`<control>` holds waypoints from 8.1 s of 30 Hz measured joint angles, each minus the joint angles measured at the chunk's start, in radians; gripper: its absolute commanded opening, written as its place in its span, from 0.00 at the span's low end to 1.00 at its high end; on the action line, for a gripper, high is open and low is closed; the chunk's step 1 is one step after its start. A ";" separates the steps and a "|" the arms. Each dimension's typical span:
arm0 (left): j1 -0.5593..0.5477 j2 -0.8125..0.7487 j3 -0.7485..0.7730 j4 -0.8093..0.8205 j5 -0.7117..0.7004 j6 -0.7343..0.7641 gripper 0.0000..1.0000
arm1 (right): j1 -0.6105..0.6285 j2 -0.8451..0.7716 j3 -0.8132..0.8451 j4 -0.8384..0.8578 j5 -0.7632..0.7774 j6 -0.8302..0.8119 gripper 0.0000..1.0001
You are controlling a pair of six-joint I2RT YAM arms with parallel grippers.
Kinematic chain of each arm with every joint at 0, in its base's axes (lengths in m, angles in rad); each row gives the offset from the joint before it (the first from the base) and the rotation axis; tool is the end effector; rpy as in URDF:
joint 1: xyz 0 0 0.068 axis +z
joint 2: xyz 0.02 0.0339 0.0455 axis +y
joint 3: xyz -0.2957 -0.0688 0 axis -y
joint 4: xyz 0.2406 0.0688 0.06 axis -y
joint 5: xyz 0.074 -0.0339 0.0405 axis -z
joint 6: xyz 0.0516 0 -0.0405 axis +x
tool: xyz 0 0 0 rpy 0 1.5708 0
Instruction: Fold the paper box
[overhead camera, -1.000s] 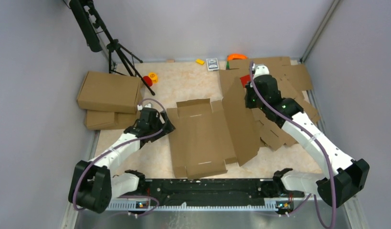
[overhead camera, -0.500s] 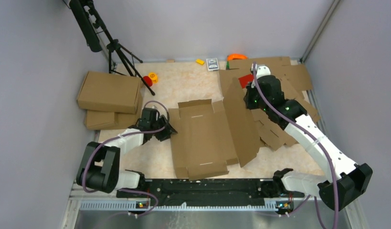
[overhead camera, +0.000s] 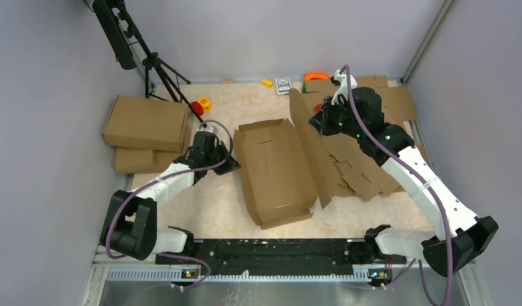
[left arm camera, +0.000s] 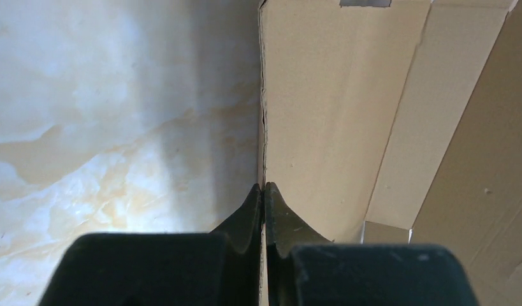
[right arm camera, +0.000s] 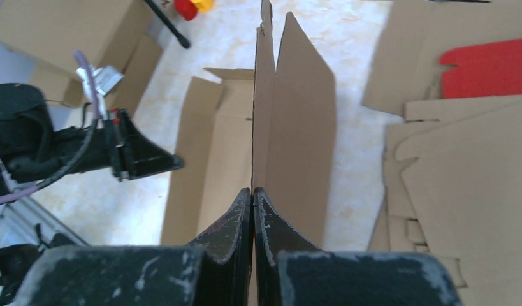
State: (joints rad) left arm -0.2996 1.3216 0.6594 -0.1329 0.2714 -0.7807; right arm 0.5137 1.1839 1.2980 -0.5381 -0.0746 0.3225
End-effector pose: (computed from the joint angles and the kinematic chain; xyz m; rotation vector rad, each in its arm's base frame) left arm 0.2447 -0.0901 0.2111 -0.4580 2.4498 -0.8142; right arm 0.2202 0.1286 0.4227 -0.2443 2.0316 0.6061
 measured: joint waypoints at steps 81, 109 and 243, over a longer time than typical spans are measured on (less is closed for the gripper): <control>-0.481 -0.065 -0.375 1.365 -0.689 0.869 0.00 | 0.005 -0.808 -0.659 0.162 -0.036 -0.007 0.00; -0.481 -0.107 -0.394 1.353 -0.773 0.966 0.00 | 0.005 -0.613 -0.591 -0.100 0.309 0.177 0.00; -0.005 -0.014 -0.133 0.948 0.022 0.546 0.00 | 0.005 -0.565 -0.426 -0.003 -0.205 -0.149 0.00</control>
State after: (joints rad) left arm -0.3042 1.3079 0.5262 0.8146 0.2932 -0.2348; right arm 0.5186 0.6189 0.8715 -0.5411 -0.2794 0.1734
